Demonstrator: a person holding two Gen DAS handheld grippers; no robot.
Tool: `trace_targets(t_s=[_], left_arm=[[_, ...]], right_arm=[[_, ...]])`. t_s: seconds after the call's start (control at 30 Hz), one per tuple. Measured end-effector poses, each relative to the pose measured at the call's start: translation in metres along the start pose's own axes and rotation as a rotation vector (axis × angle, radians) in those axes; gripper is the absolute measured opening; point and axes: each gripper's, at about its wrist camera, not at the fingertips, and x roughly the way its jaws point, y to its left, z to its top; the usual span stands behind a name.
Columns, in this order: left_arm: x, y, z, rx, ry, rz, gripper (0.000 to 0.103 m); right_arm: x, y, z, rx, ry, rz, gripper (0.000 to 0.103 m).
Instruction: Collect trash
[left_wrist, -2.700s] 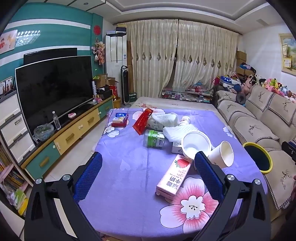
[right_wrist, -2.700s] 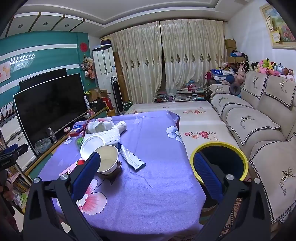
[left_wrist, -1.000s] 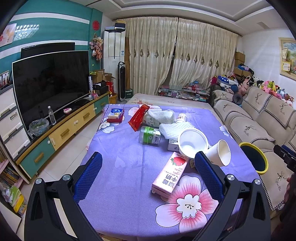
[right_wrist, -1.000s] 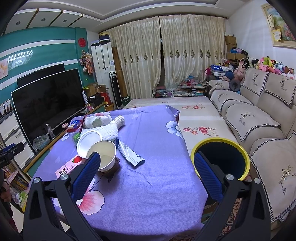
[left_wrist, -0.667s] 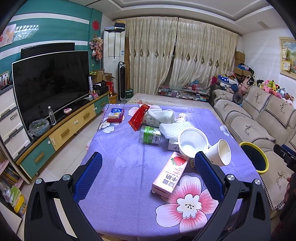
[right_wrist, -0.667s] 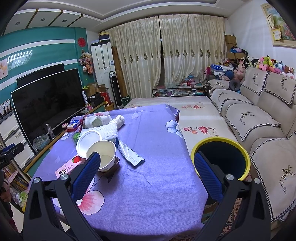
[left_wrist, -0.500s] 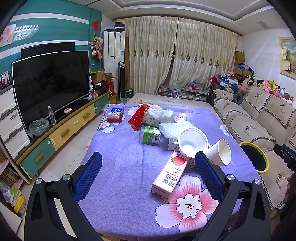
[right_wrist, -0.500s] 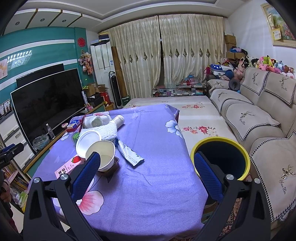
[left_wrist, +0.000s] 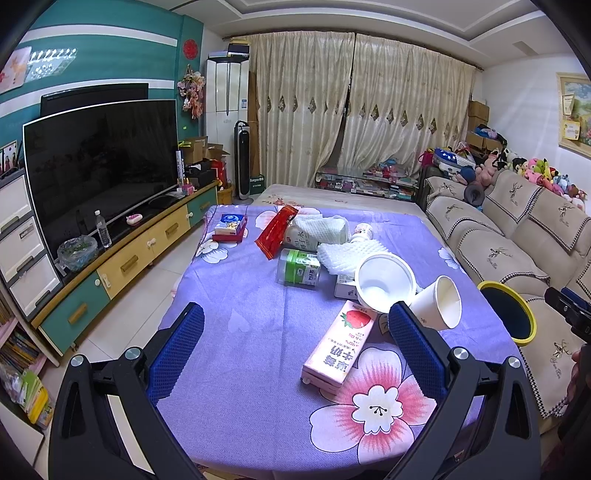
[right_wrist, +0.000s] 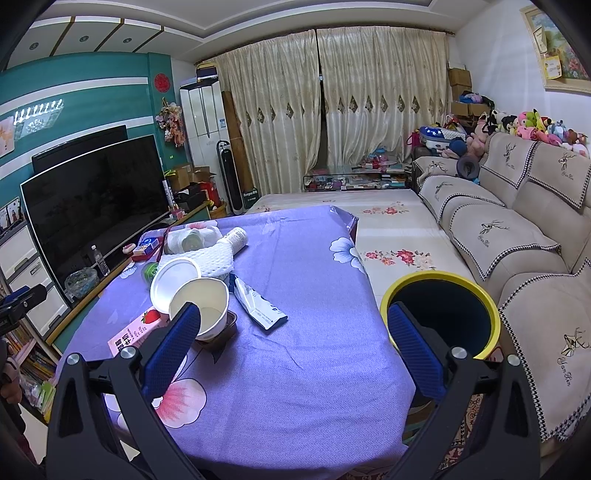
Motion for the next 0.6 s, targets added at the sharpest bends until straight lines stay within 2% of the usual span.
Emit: trace_targets(t_s=[0.6], left_arm=[[0.0022,0.0006,-0.0033,-0.004,0.004,0.003,0.098]], right_arm=[[0.0097,0.0002,-0.0031,-0.007,0.006,0.004,0.097]])
